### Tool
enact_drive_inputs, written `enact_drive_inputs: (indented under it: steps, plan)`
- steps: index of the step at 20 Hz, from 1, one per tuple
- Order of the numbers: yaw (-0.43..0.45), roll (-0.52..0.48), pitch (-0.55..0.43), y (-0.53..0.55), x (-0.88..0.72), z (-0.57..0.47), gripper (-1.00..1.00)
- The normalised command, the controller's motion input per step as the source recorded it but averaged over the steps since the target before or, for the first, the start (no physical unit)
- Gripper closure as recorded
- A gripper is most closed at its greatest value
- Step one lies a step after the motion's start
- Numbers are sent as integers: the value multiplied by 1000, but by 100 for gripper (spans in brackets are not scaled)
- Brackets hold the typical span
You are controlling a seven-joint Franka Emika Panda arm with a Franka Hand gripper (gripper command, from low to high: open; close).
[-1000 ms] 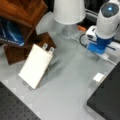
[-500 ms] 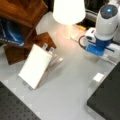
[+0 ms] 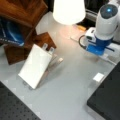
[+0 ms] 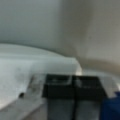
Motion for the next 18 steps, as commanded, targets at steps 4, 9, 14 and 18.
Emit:
enact_drive_inputs:
  steps: [4, 9, 14, 18]
  plan:
    - [61, 119, -282, -171, -591, -6, 100]
    - [23, 124, -224, -115, -442, 11, 100]
    - [14, 149, -166, -55, -280, 51, 100]
    - [-15, 220, -113, -3, -136, 104, 100]
